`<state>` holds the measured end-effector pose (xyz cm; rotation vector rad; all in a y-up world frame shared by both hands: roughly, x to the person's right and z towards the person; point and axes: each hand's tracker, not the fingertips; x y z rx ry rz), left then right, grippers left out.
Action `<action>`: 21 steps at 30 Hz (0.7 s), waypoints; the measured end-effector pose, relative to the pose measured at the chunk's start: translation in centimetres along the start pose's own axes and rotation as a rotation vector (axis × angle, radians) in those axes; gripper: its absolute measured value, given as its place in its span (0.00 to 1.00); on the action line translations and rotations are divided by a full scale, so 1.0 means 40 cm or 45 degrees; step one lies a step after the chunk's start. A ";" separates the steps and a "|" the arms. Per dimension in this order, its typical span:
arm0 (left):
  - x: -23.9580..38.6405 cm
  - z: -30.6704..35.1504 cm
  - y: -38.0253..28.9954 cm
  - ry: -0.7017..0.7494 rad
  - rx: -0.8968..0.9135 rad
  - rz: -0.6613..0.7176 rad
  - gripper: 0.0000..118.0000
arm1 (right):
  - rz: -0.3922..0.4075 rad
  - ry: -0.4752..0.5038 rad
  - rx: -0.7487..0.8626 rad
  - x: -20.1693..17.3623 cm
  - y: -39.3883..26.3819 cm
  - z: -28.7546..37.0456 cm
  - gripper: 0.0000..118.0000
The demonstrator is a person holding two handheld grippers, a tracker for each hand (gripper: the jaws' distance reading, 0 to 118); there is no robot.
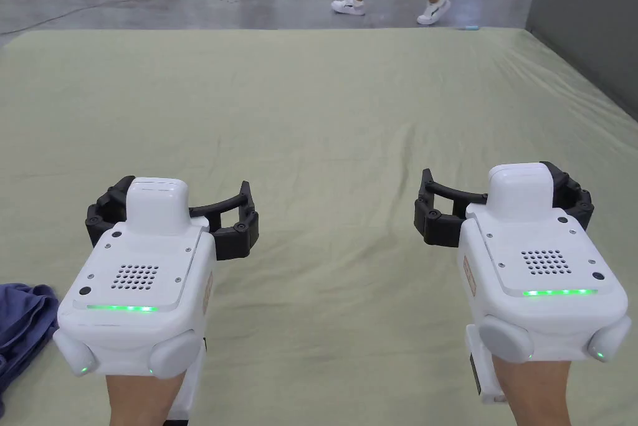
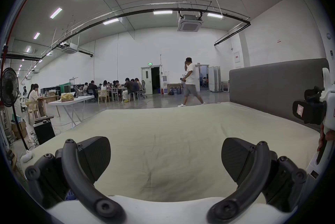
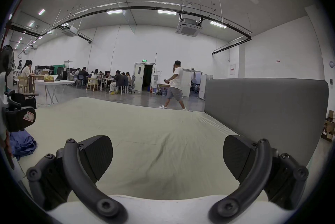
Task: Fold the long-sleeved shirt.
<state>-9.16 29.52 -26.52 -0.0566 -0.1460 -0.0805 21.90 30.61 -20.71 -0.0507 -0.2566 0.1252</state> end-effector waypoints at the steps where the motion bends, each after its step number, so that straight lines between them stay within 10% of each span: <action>1: -0.001 0.000 0.001 -0.001 0.001 0.003 1.00 | -0.004 0.004 0.000 0.000 -0.001 0.000 1.00; 21: 0.011 0.004 0.004 -0.010 0.005 -0.008 1.00 | -0.003 0.003 -0.008 -0.002 0.001 0.002 1.00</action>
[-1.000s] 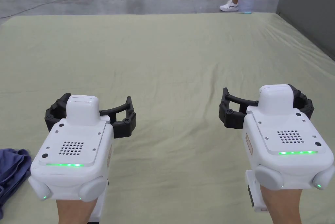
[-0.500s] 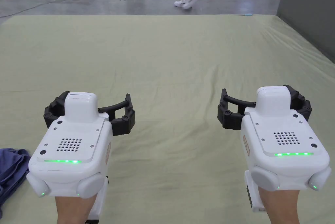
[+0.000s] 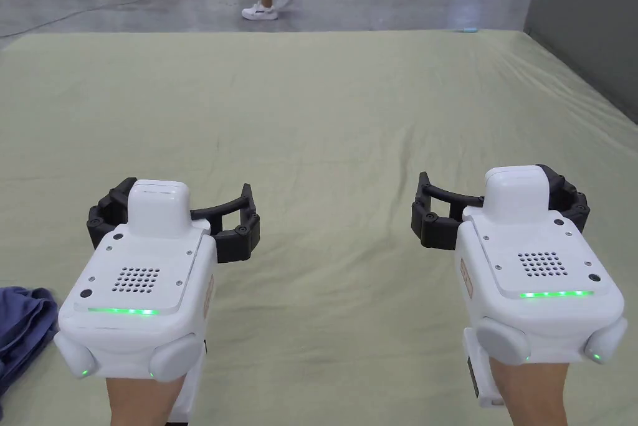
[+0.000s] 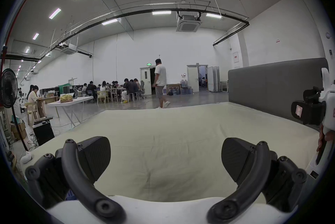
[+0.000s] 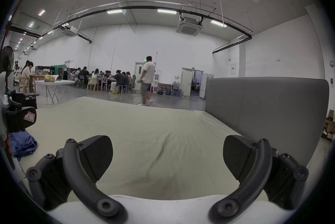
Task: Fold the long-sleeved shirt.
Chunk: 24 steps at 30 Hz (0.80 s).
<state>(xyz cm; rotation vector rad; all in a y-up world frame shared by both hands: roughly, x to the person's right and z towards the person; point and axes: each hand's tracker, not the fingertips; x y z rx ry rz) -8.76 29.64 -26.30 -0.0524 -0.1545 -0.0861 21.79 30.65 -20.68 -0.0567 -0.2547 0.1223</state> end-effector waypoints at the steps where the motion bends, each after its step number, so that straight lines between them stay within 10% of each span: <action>1: -0.001 0.000 0.000 0.001 0.001 0.001 1.00 | 0.003 -0.001 -0.001 0.000 0.000 0.000 1.00; 24: 0.004 0.001 0.000 0.010 0.007 0.003 1.00 | -0.010 0.004 -0.002 0.011 -0.001 0.004 1.00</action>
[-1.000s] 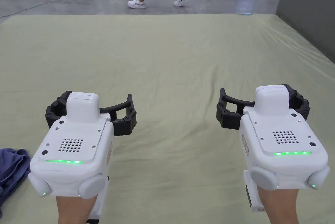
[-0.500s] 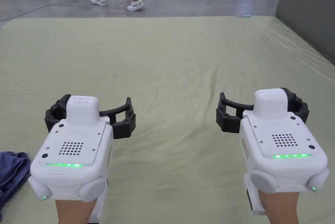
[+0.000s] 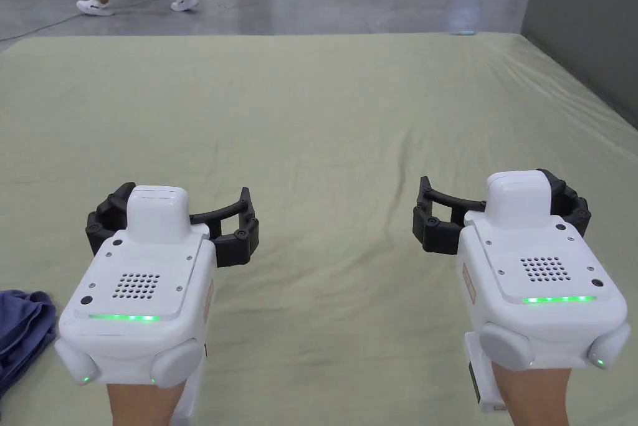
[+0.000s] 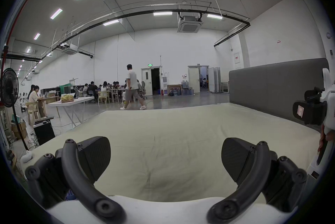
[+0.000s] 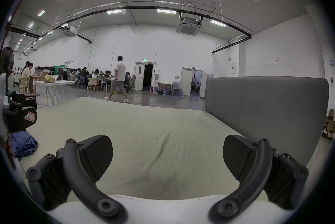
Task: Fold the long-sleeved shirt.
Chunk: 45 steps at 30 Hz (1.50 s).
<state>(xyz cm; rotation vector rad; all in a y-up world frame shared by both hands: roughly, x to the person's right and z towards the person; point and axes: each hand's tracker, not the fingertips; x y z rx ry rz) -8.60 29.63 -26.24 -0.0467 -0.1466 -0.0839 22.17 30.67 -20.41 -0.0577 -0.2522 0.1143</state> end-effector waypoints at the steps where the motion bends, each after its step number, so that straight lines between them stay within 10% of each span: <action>1: -0.001 -0.001 -0.001 0.000 -0.002 -0.003 1.00 | -0.002 0.000 -0.001 0.000 -0.001 0.000 1.00; 28: 0.006 0.010 0.002 -0.001 0.007 -0.016 1.00 | -0.027 0.064 -0.071 -0.004 0.000 -0.006 1.00; 45: 0.005 0.010 0.001 0.005 0.006 -0.023 1.00 | 0.008 -0.214 -0.058 -0.083 0.030 -0.003 1.00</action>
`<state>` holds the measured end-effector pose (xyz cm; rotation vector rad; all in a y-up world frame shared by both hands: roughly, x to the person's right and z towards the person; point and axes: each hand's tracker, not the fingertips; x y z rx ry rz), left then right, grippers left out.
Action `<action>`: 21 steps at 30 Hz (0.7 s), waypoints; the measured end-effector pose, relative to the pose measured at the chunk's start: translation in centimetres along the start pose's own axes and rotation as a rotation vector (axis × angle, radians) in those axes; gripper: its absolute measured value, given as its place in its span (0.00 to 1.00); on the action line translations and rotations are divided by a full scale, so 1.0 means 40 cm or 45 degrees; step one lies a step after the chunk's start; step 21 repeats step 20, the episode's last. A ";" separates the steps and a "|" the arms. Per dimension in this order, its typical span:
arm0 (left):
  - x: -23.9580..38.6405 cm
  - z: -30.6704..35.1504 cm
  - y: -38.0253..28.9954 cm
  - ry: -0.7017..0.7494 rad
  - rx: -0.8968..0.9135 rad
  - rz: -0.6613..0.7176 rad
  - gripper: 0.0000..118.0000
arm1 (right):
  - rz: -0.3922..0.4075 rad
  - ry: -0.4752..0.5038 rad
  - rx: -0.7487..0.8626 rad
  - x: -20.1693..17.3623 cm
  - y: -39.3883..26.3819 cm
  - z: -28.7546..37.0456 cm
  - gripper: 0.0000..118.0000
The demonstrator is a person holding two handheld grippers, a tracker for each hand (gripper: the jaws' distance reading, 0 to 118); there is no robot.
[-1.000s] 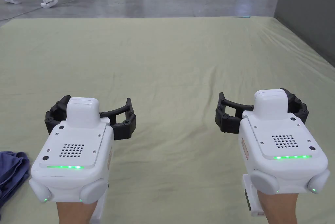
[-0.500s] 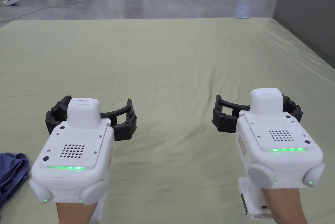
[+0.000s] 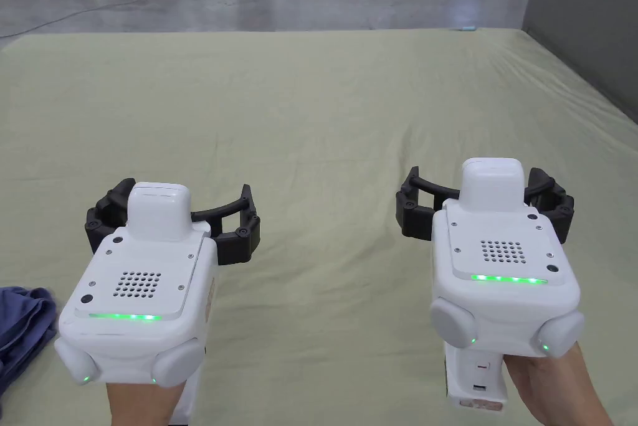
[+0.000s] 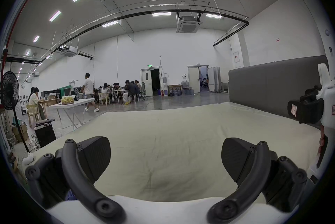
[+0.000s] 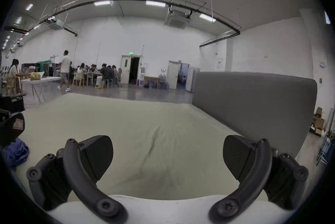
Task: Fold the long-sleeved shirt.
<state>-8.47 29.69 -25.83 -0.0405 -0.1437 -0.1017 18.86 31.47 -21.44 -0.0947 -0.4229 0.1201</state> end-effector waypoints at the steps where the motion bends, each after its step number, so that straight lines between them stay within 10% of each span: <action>1: 0.000 0.001 0.000 -0.001 -0.001 0.000 1.00 | 0.005 -0.015 -0.019 -0.002 0.008 -0.003 1.00; 13: -0.004 0.004 0.000 0.005 0.001 0.009 1.00 | -0.225 0.210 -0.158 0.059 0.009 -0.014 1.00; 21: -0.007 0.002 0.003 0.006 0.006 0.010 1.00 | -0.102 0.195 -0.046 0.065 -0.018 -0.008 1.00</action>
